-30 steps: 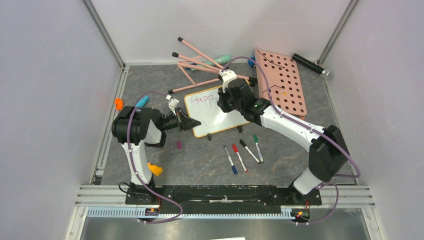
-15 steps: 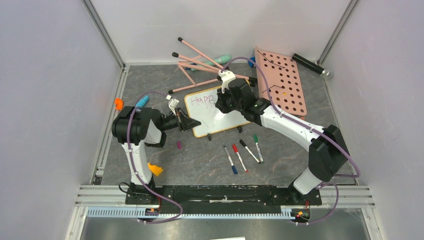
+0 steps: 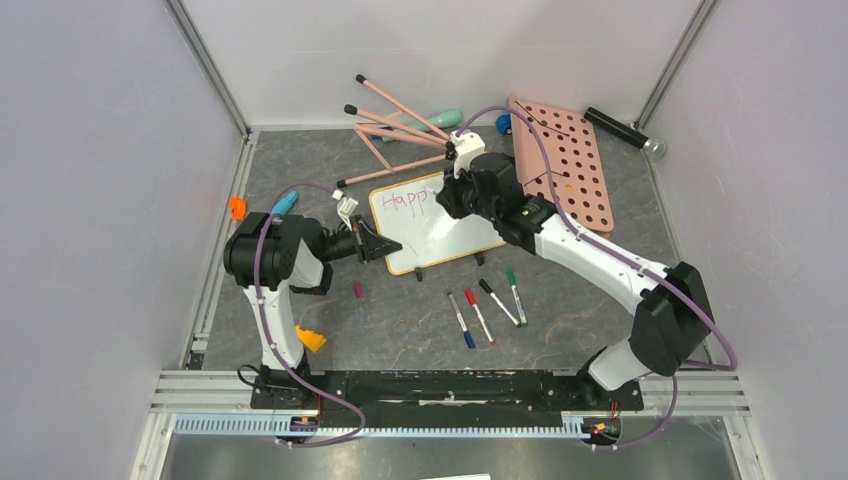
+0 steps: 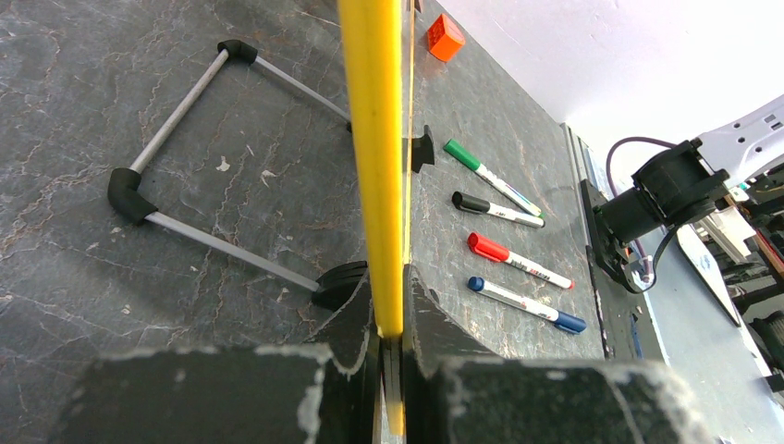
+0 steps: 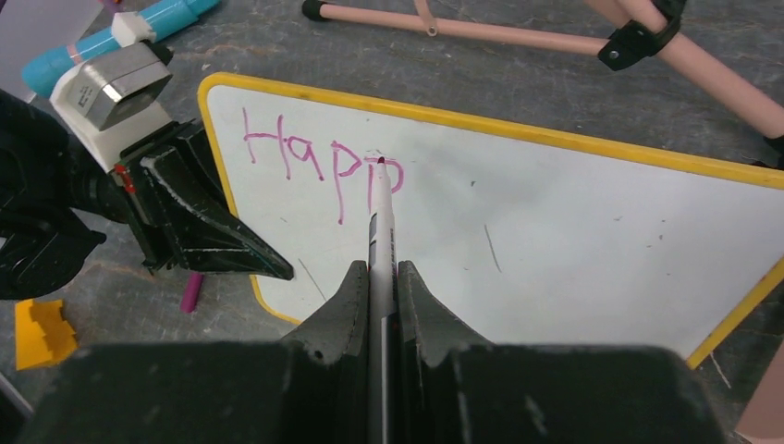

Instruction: Write a sentence on the whiteboard

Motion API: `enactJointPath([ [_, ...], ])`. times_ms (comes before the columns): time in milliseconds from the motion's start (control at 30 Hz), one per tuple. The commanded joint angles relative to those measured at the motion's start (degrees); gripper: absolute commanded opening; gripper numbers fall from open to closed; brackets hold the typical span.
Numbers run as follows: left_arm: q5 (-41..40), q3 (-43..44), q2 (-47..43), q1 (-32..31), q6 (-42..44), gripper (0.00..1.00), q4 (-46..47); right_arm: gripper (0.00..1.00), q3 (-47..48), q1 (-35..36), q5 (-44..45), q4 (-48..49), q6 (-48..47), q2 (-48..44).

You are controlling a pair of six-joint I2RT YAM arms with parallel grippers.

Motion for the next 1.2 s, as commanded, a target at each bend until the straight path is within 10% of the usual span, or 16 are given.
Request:
enactJointPath([
  [0,-1.95,-0.93,1.49,-0.13,10.39,0.08,2.33,0.0,0.7,-0.65,4.05,1.45,-0.54,-0.68],
  [1167,-1.93,-0.93,1.53,-0.16,10.48,0.08,2.34,0.0,3.72,-1.1,7.19,1.05,-0.43,3.4],
])
